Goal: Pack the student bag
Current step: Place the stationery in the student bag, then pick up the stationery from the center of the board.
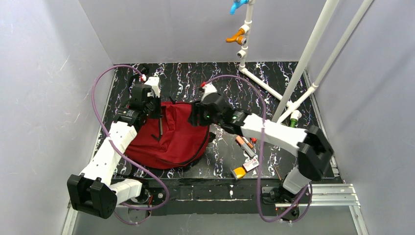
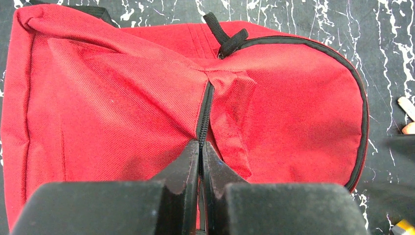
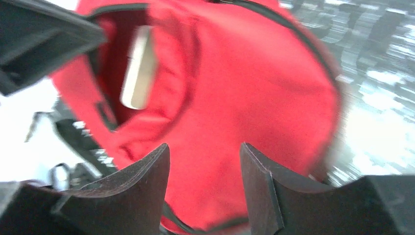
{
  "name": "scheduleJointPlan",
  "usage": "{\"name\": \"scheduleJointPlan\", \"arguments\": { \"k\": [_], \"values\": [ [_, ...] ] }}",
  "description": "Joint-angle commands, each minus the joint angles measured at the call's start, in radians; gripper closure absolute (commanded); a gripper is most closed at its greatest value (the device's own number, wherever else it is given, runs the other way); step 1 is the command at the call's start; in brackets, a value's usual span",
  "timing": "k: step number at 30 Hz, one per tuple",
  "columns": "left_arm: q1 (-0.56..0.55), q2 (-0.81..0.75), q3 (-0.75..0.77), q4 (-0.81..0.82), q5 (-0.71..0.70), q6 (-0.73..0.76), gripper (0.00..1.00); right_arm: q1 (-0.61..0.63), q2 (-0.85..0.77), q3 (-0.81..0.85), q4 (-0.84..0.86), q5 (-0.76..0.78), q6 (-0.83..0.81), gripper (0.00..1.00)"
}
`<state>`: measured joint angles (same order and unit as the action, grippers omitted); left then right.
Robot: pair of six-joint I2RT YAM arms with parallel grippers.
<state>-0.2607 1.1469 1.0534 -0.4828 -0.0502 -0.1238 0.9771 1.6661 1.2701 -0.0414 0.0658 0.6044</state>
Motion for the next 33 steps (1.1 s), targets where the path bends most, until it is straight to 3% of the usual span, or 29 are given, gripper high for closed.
{"name": "scheduleJointPlan", "arguments": {
  "k": [1,4,8,9,10,18,24,30,33],
  "values": [
    [0.001,-0.011,0.009,-0.013,0.049,0.004,1.00,-0.019,-0.178,-0.081,-0.448,0.436,-0.054,0.39],
    [0.000,-0.027,-0.003,0.004,0.084,0.004,1.00,-0.044,-0.286,-0.149,-0.606,0.384,0.022,0.37],
    [0.002,-0.025,0.010,-0.011,0.085,0.009,1.00,-0.044,-0.404,-0.258,-0.698,0.146,0.017,0.22],
    [0.001,-0.026,0.011,-0.013,0.084,0.008,1.00,-0.041,-0.418,-0.272,-0.720,0.080,-0.009,0.06],
    [0.001,-0.027,0.011,-0.013,0.084,0.007,1.00,-0.035,-0.429,-0.277,-0.761,0.052,-0.021,0.02],
    [0.000,-0.015,0.012,-0.014,0.079,0.002,1.00,0.034,-0.459,-0.359,-0.890,0.103,-0.041,0.02],
    [0.001,-0.002,0.015,-0.019,0.078,0.001,1.00,0.174,-0.334,-0.375,-0.851,0.137,-0.011,0.02],
    [0.000,-0.001,0.014,-0.019,0.073,0.001,1.00,0.225,-0.254,-0.408,-0.771,0.146,-0.015,0.02],
    [0.000,0.005,0.015,-0.021,0.071,0.000,1.00,0.237,-0.229,-0.419,-0.747,0.157,-0.010,0.07]
  ]
}}
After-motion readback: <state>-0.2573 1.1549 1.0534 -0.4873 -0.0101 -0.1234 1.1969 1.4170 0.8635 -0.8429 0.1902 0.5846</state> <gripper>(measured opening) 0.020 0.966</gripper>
